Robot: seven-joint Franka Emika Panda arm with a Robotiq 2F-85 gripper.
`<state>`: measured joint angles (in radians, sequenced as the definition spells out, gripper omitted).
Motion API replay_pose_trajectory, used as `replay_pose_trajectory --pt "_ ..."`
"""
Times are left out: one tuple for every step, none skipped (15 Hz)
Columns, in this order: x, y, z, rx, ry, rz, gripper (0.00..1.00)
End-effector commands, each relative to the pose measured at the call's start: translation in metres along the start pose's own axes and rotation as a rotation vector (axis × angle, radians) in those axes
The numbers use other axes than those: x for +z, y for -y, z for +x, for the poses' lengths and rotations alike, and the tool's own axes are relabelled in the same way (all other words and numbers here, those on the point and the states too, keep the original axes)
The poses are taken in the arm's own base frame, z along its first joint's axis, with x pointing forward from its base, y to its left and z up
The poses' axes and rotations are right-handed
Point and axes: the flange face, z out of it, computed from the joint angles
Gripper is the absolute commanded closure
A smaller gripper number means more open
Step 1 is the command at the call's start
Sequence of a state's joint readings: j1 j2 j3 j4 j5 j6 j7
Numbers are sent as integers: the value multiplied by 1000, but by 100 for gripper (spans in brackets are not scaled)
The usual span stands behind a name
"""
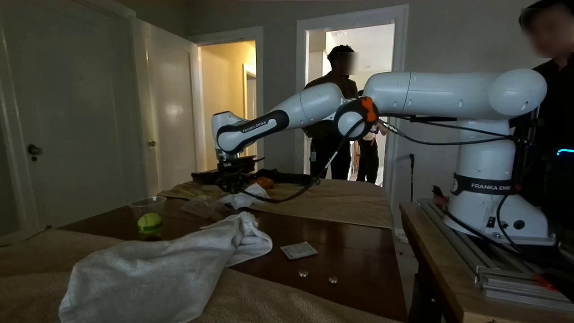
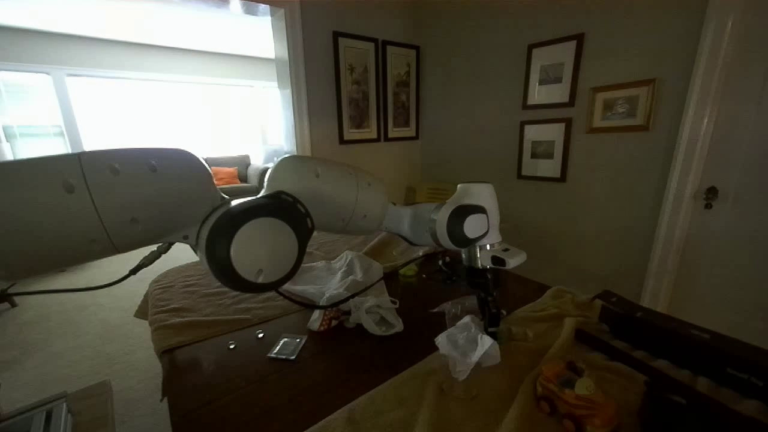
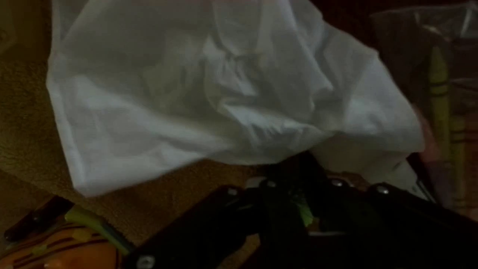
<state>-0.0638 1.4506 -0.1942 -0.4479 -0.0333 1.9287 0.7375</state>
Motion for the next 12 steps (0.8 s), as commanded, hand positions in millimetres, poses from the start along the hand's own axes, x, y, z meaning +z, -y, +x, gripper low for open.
replay_pose_trajectory --pt "-44 21 0 -72 -106 21 95" --pt "-56 29 -3 -96 -134 30 95" --pt "-68 37 -7 -123 -159 37 95" --pt "-78 45 -11 -146 -178 45 95" --pt "-87 53 -16 -175 -192 58 95" --pt "-94 62 -22 -204 -204 70 95" --pt "-101 69 -28 -233 -214 79 95" --pt "-107 77 -34 -267 -225 89 95" --pt "-113 85 -40 -295 -232 102 95" --pt "-120 92 -47 -325 -244 115 95" --pt "-127 101 -55 -358 -258 128 95" --pt "-133 109 -62 -391 -270 137 95"
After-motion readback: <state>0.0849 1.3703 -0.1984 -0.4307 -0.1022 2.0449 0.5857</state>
